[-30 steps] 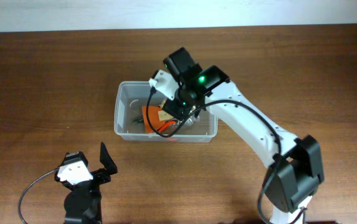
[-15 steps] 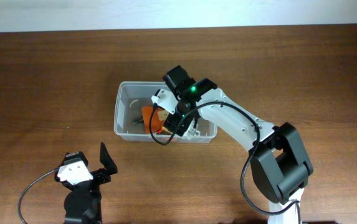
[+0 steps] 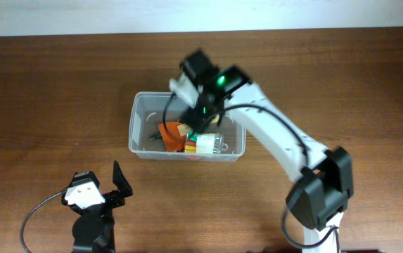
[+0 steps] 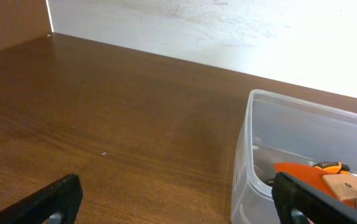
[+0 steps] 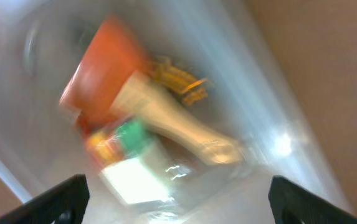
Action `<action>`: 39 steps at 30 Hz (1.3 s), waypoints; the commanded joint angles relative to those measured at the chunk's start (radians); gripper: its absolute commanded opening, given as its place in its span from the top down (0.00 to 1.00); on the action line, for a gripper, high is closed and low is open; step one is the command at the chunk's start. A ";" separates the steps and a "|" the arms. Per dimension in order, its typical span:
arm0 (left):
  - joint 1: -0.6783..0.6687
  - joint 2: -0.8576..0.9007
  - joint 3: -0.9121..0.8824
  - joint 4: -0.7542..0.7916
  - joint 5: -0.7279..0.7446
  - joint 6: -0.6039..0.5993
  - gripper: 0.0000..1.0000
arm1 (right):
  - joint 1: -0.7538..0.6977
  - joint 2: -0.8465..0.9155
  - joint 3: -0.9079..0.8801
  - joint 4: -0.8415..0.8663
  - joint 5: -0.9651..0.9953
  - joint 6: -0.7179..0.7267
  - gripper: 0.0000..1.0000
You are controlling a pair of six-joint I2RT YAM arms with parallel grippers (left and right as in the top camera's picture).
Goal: Pack container
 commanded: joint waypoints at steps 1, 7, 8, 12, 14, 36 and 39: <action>-0.003 -0.004 -0.003 -0.001 -0.004 0.009 0.01 | -0.090 -0.070 0.291 -0.114 0.217 0.183 0.06; -0.003 -0.004 -0.003 -0.001 -0.004 0.009 0.01 | -0.283 -0.070 0.570 -0.206 0.180 0.307 0.01; -0.003 -0.004 -0.003 -0.001 -0.004 0.009 0.01 | -0.310 -0.070 0.589 -0.206 0.155 0.306 0.01; -0.003 -0.004 -0.003 -0.001 -0.004 0.009 0.01 | -0.373 -0.070 0.604 -0.208 0.095 0.308 0.01; -0.003 -0.004 -0.003 -0.001 -0.004 0.009 0.01 | -0.391 -0.068 0.602 -0.208 0.095 0.310 0.01; -0.003 -0.004 -0.003 -0.001 -0.004 0.009 0.01 | -0.411 -0.066 0.600 -0.204 0.096 0.309 0.01; -0.003 -0.004 -0.003 -0.001 -0.004 0.009 0.01 | -0.411 -0.066 0.600 -0.204 0.096 0.309 0.01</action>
